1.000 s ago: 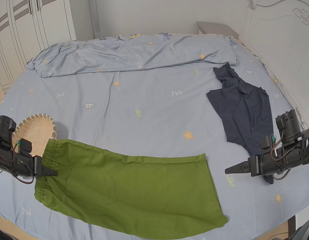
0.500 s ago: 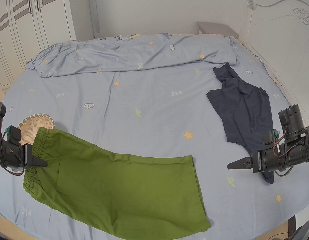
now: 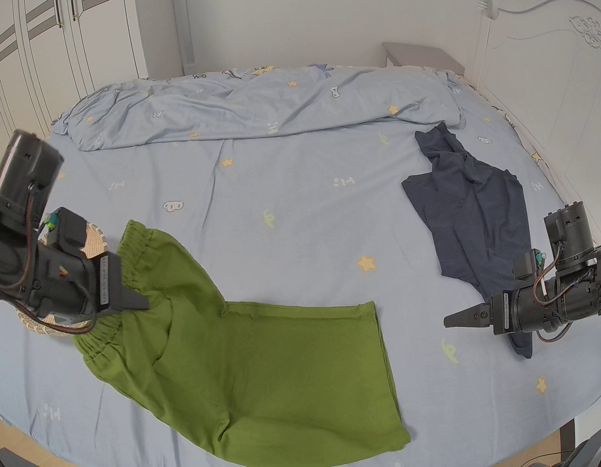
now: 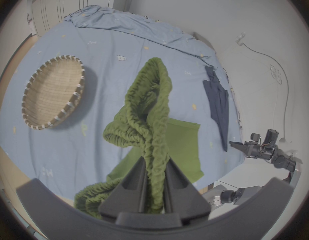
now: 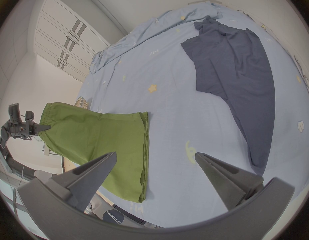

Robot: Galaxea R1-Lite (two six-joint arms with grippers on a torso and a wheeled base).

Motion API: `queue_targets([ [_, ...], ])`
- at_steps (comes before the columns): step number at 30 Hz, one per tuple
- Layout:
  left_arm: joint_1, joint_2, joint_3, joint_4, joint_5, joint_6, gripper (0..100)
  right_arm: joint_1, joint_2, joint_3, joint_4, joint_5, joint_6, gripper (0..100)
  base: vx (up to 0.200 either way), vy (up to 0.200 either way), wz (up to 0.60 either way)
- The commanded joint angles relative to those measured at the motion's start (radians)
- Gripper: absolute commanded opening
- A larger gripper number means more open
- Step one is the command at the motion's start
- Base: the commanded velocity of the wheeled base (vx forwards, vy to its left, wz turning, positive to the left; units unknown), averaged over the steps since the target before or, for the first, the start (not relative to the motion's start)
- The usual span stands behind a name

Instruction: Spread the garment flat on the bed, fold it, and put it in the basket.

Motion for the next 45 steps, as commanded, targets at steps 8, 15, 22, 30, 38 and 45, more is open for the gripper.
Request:
queue_targets([
  [8, -0.329, 0.3, -0.227, 0.008, 0.087, -0.26, 0, 0.0, 0.002, 0.001, -0.002, -0.004, 0.0, 100, 0.0, 0.0, 0.0],
  [15, -0.401, 0.395, -0.267, 0.001, 0.159, -0.357, 0, 0.001, 0.005, 0.004, -0.003, -0.004, 0.0, 100, 0.0, 0.0, 0.0],
  [22, -0.429, 0.415, -0.273, -0.038, 0.159, -0.398, 0, 0.003, 0.005, 0.006, -0.003, -0.004, 0.0, 100, 0.0, 0.0, 0.0],
  [30, -0.465, 0.456, -0.273, -0.08, 0.161, -0.422, 0, 0.003, 0.005, 0.006, -0.003, -0.004, 0.0, 100, 0.0, 0.0, 0.0],
  [38, -0.502, 0.513, -0.275, -0.18, 0.159, -0.465, 100, 0.006, 0.005, 0.009, -0.003, -0.004, -0.002, 100, 0.0, 0.0, 0.0],
  [45, -0.502, 0.501, -0.27, -0.226, 0.103, -0.522, 100, 0.027, 0.005, 0.011, -0.003, -0.004, 0.001, 100, 0.0, 0.0, 0.0],
])
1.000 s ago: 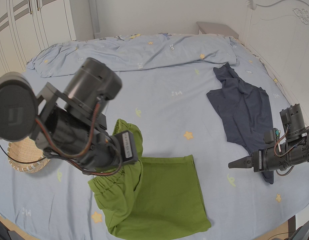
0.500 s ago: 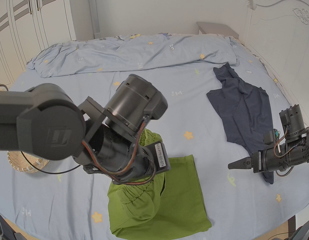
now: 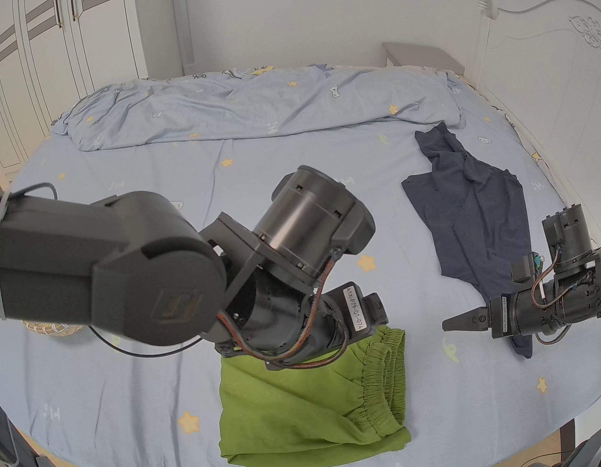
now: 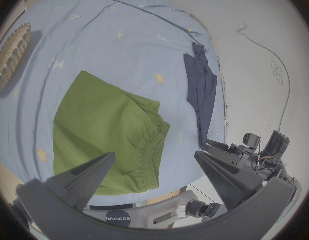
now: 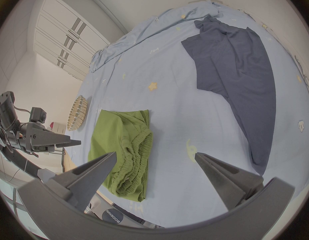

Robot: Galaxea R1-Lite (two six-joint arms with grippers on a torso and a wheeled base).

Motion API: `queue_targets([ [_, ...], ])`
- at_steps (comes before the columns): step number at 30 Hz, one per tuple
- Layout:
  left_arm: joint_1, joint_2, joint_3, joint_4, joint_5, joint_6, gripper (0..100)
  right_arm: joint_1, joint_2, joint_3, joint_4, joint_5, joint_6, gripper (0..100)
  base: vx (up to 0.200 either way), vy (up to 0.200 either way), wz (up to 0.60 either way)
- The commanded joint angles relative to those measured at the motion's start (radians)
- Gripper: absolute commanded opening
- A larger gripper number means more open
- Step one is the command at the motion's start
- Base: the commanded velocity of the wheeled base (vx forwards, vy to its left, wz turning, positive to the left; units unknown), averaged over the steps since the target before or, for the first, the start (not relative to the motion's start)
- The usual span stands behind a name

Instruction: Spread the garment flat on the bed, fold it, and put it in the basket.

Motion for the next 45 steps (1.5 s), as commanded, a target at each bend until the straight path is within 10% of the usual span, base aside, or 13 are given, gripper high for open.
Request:
queue_targets([
  [1, 0.015, -0.004, 0.003, -0.008, -0.033, -0.023, 100, 0.018, 0.002, 0.002, 0.0, 0.0, 0.003, 100, 0.0, 0.0, 0.0],
  [8, 0.225, -0.156, 0.11, -0.009, -0.166, 0.002, 100, 0.056, -0.006, 0.006, 0.002, 0.0, 0.004, 100, 0.0, 0.0, 0.0],
  [17, 0.526, -0.176, 0.649, -0.332, -0.464, 0.399, 100, 0.07, -0.052, 0.006, 0.005, 0.002, 0.006, 100, 0.0, 0.0, 0.0],
  [24, 0.551, -0.042, 0.88, -0.781, -0.471, 0.484, 100, 0.071, -0.064, 0.011, 0.005, 0.002, 0.006, 100, 0.0, 0.0, 0.0],
  [38, 0.535, 0.027, 0.877, -0.803, -0.465, 0.484, 100, 0.093, -0.063, 0.016, 0.003, 0.003, 0.016, 100, 0.0, 0.0, 0.0],
  [45, 0.491, 0.051, 0.88, -0.968, -0.487, 0.336, 100, 0.096, -0.063, 0.02, 0.003, 0.002, 0.016, 100, 0.0, 0.0, 0.0],
])
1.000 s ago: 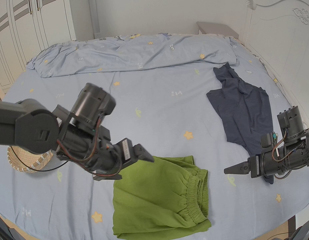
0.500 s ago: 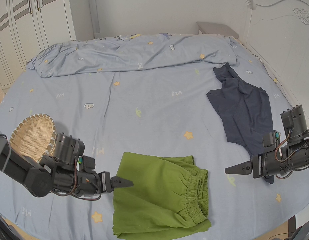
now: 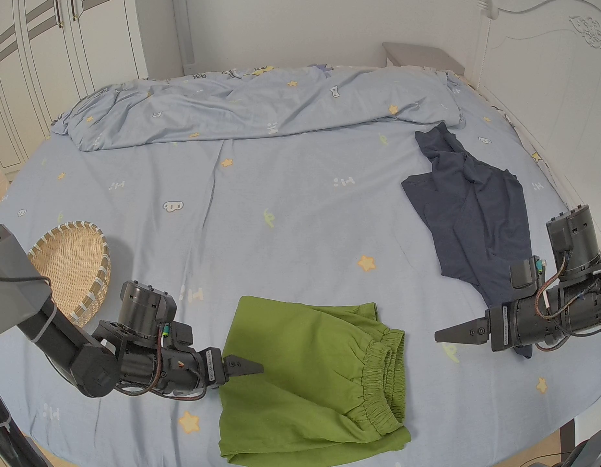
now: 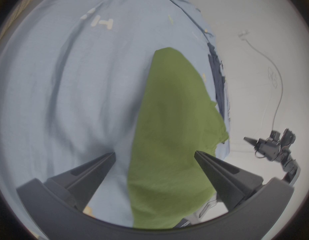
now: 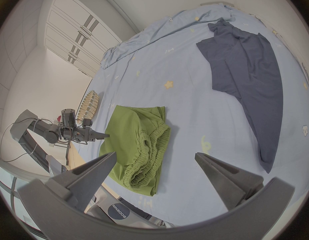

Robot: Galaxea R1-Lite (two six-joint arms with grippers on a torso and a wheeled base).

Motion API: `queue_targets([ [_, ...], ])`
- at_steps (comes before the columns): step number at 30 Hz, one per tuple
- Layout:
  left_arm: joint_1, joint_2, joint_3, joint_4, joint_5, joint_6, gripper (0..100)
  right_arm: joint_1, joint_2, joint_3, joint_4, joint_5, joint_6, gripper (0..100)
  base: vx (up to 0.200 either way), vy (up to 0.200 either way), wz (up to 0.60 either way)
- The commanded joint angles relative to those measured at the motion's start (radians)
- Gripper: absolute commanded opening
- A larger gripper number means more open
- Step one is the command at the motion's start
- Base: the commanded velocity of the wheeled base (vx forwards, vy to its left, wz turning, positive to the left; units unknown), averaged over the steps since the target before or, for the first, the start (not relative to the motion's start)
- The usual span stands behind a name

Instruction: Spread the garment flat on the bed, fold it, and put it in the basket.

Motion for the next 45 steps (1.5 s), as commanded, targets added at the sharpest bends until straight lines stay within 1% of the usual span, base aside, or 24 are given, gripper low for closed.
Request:
queue_targets([
  [1, -0.027, 0.023, 0.009, -0.073, -0.03, -0.072, 100, 0.003, 0.002, 0.005, -0.001, 0.0, -0.001, 100, 0.0, 0.0, 0.0],
  [3, -0.032, 0.025, 0.011, -0.079, -0.047, -0.075, 100, 0.004, 0.002, 0.005, -0.001, 0.0, -0.001, 100, 0.0, 0.0, 0.0],
  [4, -0.039, 0.026, 0.011, -0.079, -0.076, -0.076, 100, 0.004, 0.002, 0.005, -0.001, 0.001, -0.001, 100, 0.0, 0.0, 0.0],
  [6, -0.043, 0.029, 0.011, -0.079, -0.101, -0.076, 100, 0.004, 0.002, 0.005, -0.001, 0.0, -0.001, 100, 0.0, 0.0, 0.0],
  [8, -0.058, 0.034, 0.011, -0.081, -0.116, -0.076, 100, 0.004, 0.002, 0.005, -0.001, 0.0, -0.001, 100, 0.0, 0.0, 0.0],
  [11, -0.089, 0.045, 0.011, -0.087, -0.118, -0.075, 100, 0.006, 0.002, 0.005, -0.001, 0.0, -0.001, 100, 0.0, 0.0, 0.0],
  [13, -0.089, 0.045, 0.011, -0.087, -0.118, -0.075, 100, 0.006, 0.002, 0.005, -0.001, 0.0, -0.001, 100, 0.0, 0.0, 0.0],
  [15, -0.108, 0.061, 0.009, -0.133, -0.116, -0.075, 100, 0.006, 0.002, 0.007, -0.001, 0.0, -0.001, 100, 0.0, 0.0, 0.0],
  [19, -0.108, 0.068, 0.009, -0.142, -0.115, -0.073, 100, 0.006, 0.002, 0.007, -0.001, 0.0, -0.001, 100, 0.0, 0.0, 0.0],
  [20, -0.108, 0.068, 0.009, -0.142, -0.115, -0.073, 0, 0.006, 0.002, 0.007, -0.001, 0.0, -0.001, 100, 0.0, 0.0, 0.0],
  [28, -0.101, 0.04, 0.008, -0.143, -0.093, -0.063, 0, 0.006, 0.003, 0.007, -0.001, 0.0, -0.001, 100, 0.0, 0.0, 0.0],
  [33, -0.082, -0.089, 0.047, -0.14, -0.086, -0.055, 0, 0.006, 0.002, 0.007, -0.001, 0.0, -0.001, 100, 0.0, 0.0, 0.0],
  [34, -0.067, -0.143, 0.058, -0.125, -0.086, -0.029, 0, 0.006, 0.002, 0.007, -0.001, 0.0, -0.001, 100, 0.0, 0.0, 0.0],
  [36, -0.038, -0.189, 0.052, -0.079, -0.086, 0.008, 0, 0.006, 0.002, 0.007, -0.001, 0.0, -0.001, 100, 0.0, 0.0, 0.0],
  [37, -0.035, -0.193, 0.052, -0.073, -0.086, 0.011, 0, 0.006, 0.002, 0.007, -0.001, 0.0, -0.001, 100, 0.0, 0.0, 0.0],
  [38, 0.005, -0.253, 0.021, 0.042, -0.086, 0.068, 0, 0.006, 0.0, 0.007, -0.001, 0.0, -0.001, 100, 0.0, 0.0, 0.0],
  [39, 0.016, -0.273, -0.006, 0.107, -0.086, 0.085, 0, 0.006, 0.0, 0.007, -0.001, 0.0, -0.001, 100, 0.0, 0.0, 0.0],
  [41, 0.054, -0.337, -0.126, 0.369, -0.086, 0.126, 0, 0.007, 0.0, 0.007, -0.001, 0.0, -0.001, 100, 0.0, 0.0, 0.0],
  [42, 0.06, -0.348, -0.153, 0.424, -0.086, 0.132, 0, 0.007, 0.0, 0.007, -0.001, 0.0, -0.001, 100, 0.0, 0.0, 0.0],
  [43, 0.077, -0.383, -0.239, 0.593, -0.086, 0.158, 0, 0.007, 0.0, 0.007, -0.001, 0.0, -0.001, 100, 0.0, 0.0, 0.0],
  [44, 0.092, -0.403, -0.299, 0.711, -0.086, 0.189, 0, 0.007, 0.0, 0.007, -0.001, 0.0, -0.001, 100, 0.0, 0.0, 0.0],
  [45, 0.097, -0.411, -0.321, 0.755, -0.086, 0.203, 0, 0.007, 0.0, 0.007, -0.001, 0.0, -0.001, 100, 0.0, 0.0, 0.0],
])
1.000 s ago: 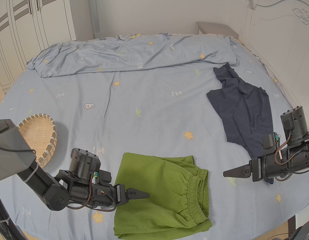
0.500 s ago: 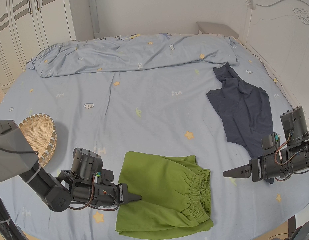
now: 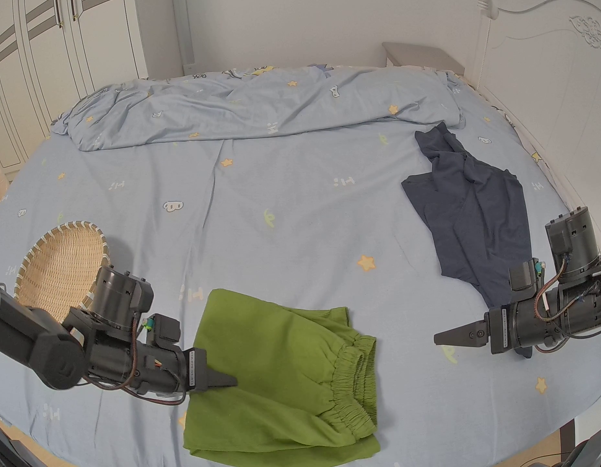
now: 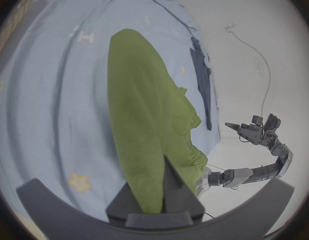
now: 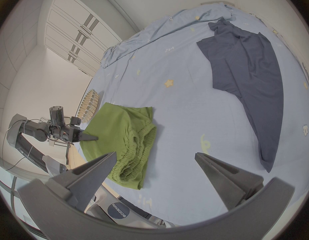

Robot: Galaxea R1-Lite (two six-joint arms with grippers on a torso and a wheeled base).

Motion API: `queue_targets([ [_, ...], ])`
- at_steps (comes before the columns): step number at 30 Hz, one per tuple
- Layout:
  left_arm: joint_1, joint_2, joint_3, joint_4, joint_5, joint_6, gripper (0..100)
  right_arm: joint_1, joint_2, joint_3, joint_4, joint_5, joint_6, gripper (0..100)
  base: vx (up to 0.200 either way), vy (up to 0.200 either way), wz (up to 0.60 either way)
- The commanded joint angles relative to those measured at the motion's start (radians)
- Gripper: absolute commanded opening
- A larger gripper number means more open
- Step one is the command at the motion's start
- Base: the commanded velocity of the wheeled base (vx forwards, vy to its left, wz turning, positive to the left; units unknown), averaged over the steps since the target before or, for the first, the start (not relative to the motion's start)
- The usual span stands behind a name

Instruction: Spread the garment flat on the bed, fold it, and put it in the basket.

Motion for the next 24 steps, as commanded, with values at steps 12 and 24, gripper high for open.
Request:
queue_targets([
  [12, 0.206, -0.285, -0.385, 0.702, 0.0, 0.25, 0, 0.016, 0.0, 0.001, 0.0, 0.001, 0.0, 100, 0.0, 0.0, 0.0],
  [24, 0.196, -0.293, -0.381, 0.704, 0.0, 0.25, 0, 0.016, 0.0, 0.006, 0.0, 0.001, 0.0, 100, 0.0, 0.183, 0.0],
])
